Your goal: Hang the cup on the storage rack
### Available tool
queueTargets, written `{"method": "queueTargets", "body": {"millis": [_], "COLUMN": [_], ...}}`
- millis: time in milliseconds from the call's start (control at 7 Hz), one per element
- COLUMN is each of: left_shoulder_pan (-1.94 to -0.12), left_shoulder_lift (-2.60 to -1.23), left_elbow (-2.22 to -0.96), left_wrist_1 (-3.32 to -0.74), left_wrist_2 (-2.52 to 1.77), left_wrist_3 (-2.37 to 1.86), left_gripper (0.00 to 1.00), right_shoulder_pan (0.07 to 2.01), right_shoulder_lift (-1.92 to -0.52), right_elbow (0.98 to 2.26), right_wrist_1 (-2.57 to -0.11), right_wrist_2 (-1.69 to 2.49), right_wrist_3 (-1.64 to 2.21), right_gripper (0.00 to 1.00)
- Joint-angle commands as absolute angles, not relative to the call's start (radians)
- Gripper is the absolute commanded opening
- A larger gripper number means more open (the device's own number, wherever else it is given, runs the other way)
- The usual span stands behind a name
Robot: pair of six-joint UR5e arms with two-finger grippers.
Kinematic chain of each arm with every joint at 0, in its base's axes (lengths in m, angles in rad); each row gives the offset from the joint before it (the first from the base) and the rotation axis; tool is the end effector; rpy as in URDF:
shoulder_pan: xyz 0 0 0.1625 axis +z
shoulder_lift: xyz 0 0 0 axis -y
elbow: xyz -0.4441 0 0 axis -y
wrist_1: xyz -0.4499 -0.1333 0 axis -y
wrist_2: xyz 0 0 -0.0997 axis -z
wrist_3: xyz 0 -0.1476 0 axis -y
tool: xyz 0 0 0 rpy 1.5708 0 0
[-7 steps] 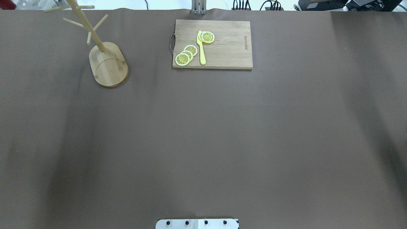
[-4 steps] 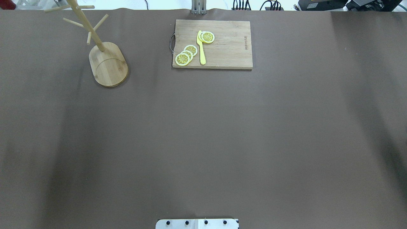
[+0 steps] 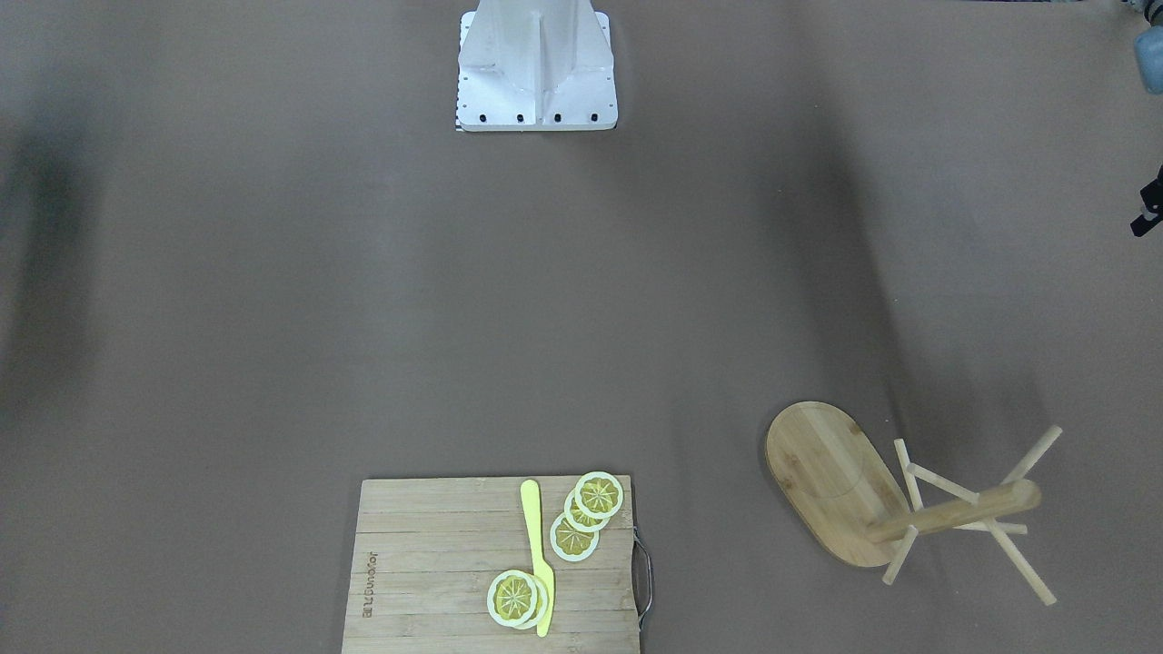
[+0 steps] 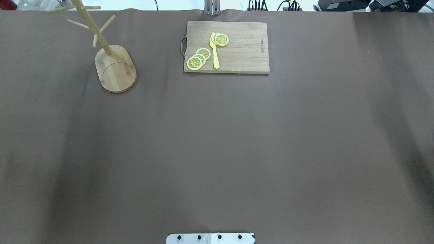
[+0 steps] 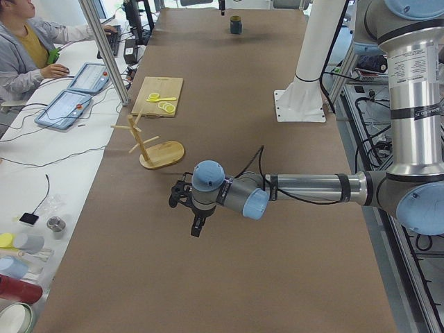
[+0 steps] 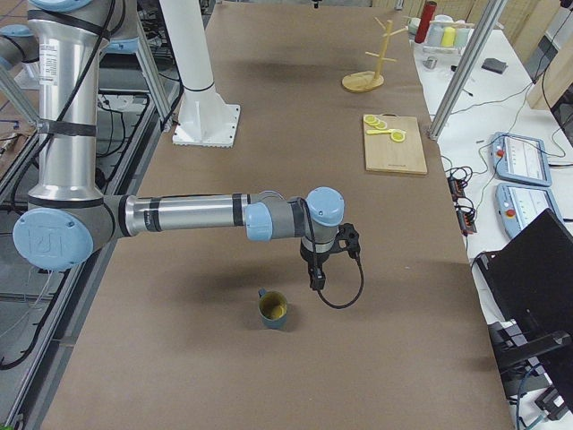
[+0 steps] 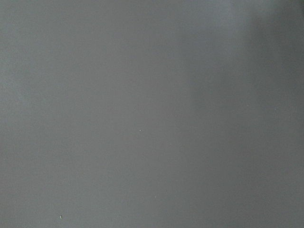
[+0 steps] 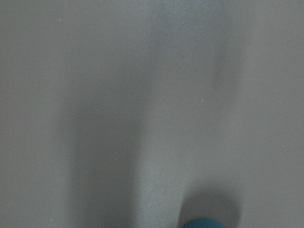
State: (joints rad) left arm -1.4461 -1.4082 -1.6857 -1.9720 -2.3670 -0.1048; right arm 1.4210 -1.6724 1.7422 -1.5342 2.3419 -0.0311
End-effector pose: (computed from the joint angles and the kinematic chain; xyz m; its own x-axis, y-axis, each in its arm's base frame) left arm 0.0354 -0.5063 0.6845 0.6718 0.2333 -0.7030 -0.0467 0.9606 0.2742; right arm -0.0466 -0.5129 0.6676 0.6931 -0.2107 0.6893 0.1700 0.9771 0.1277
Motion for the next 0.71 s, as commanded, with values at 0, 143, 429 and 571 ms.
{"method": "queueTargets", "body": {"millis": [0,143,429,571], "left_shoulder_pan": [-1.447,-1.445,-1.445,-1.445], "left_shoulder_lift": [-1.408,-1.408,-1.408,-1.408], "left_elbow": [-1.686,-1.683,-1.683,-1.683], "left_wrist_1": [-1.973,-1.973,-1.973,-1.973], "left_wrist_2": [-2.391,-2.390,-2.390,-2.390], "left_wrist_3": [-0.106,-0.106,-0.106,-0.106], "left_gripper": [0.98,0.98,0.98,0.98], "right_shoulder_pan": [1.422,1.424,1.457,1.457], "right_shoulder_lift": [-1.727,-1.771,-1.845,-1.853], "right_elbow": [1.782,1.795,1.766,1.691], "right_wrist_1": [-1.535,-1.532,-1.469,-1.362], "right_wrist_2": [2.344,2.329,2.273,2.251], "right_wrist_3": [-0.020,0.012,0.003,0.003], "right_gripper": [1.00,1.00,0.99,0.98]}}
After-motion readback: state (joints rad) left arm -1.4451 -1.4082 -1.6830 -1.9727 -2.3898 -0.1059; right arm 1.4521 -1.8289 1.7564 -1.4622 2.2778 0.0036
